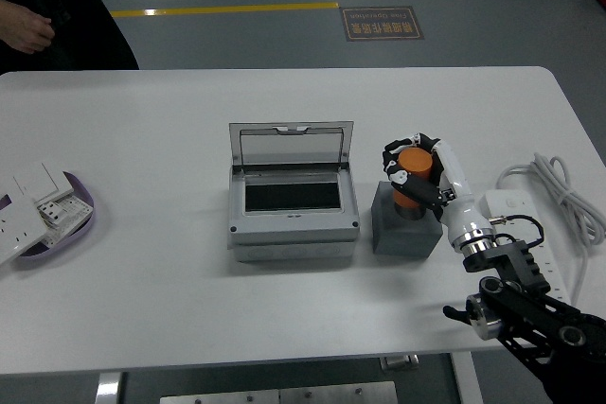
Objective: Pick up the cylinder from the cube,place it in the box,flap close box
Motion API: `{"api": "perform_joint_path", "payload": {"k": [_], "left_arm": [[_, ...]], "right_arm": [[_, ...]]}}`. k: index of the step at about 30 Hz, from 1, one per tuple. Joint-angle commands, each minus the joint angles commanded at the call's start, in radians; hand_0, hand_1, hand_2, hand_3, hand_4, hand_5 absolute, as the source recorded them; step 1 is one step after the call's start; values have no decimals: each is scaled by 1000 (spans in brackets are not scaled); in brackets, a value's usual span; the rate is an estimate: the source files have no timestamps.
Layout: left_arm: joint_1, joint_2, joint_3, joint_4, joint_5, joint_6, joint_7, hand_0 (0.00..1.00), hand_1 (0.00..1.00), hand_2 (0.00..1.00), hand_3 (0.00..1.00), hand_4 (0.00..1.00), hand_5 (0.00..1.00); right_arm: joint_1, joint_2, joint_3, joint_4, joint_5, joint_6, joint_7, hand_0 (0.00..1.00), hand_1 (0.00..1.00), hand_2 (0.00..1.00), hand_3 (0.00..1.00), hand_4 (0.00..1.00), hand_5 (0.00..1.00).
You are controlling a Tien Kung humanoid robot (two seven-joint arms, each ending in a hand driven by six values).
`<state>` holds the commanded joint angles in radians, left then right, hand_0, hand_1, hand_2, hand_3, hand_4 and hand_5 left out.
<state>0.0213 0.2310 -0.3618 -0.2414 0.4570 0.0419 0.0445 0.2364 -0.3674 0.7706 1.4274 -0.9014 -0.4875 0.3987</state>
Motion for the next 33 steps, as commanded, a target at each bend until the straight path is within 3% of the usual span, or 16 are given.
{"api": "perform_joint_path", "payload": {"k": [8,9,10,14,15,26,27,32,33], "left_arm": [[-2,1,7,1,-6,0,0,592,627,618,636,688,217],[-2,1,9,1,-7,-1,0,593,627,618,636,687,214],[-2,2,10,1,-8,-1,0,593,627,618,636,687,214],[-3,3,20,2,-16,-1,0,593,627,618,636,687,214],[-4,4,22,2,-18,-1,0,593,626,619,637,689,214],[-5,8,32,2,-26,-2,1,593,626,619,637,690,214],[-5,8,32,2,-25,-2,1,592,626,619,637,689,216],[-6,9,33,3,-26,-1,1,592,626,619,637,689,216],[-6,9,33,3,-26,-1,1,593,626,618,637,690,216]], "right_arm": [[101,27,-102,132,-217,-90,-149,299,306,280,172,2,2],[120,34,-118,135,-252,-92,-176,209,281,264,160,2,2],[135,39,-129,136,-283,-90,-201,209,281,264,160,2,2],[214,61,-193,136,-439,-29,-355,209,281,264,160,2,2],[235,68,-212,136,-481,-8,-397,100,227,262,154,2,2],[379,121,-342,116,-897,220,-790,96,243,291,168,2,2],[385,123,-348,113,-928,238,-817,112,269,367,232,2,2],[402,135,-368,93,-1064,322,-945,112,269,367,232,2,2],[405,137,-371,88,-1086,332,-966,165,323,438,377,127,2]]}}
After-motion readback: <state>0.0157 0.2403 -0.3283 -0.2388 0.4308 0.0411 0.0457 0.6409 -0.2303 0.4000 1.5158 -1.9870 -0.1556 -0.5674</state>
